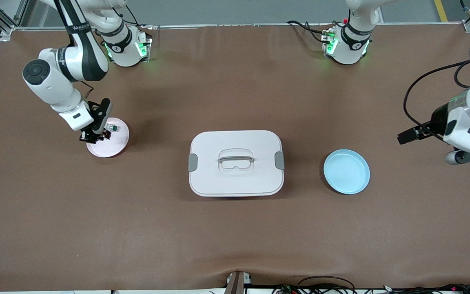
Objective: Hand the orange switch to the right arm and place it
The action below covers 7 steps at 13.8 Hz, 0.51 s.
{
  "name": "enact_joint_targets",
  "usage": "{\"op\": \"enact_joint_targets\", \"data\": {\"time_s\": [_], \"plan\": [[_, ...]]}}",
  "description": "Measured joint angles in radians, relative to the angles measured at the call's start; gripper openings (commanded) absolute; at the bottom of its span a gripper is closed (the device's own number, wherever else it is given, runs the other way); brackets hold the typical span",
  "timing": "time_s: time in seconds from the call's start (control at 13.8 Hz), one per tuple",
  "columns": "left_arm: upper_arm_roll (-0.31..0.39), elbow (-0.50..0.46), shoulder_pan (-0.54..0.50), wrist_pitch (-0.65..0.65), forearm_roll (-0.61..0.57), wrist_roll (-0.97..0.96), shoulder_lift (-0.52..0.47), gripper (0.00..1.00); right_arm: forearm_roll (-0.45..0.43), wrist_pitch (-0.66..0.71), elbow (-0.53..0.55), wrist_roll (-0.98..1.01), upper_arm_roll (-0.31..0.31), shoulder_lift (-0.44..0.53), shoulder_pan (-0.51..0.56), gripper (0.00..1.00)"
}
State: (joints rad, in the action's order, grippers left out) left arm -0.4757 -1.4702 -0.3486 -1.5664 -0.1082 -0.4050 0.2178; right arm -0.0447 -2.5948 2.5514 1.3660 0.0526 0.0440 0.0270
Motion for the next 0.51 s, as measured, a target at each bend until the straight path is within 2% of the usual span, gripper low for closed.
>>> {"op": "enact_joint_targets", "data": {"time_s": [0.29, 0.51], "plan": [[0.0, -0.009, -0.054, 0.0, 0.005, 0.103, -0.013, 1.0, -0.039, -0.118, 0.029, 0.002, 0.0, -0.069, 0.037, 0.0], [0.0, -0.034, -0.051, 0.0, 0.006, 0.106, -0.035, 1.0, -0.04, -0.275, 0.082, 0.004, 0.0, -0.143, 0.048, 0.0]]}}
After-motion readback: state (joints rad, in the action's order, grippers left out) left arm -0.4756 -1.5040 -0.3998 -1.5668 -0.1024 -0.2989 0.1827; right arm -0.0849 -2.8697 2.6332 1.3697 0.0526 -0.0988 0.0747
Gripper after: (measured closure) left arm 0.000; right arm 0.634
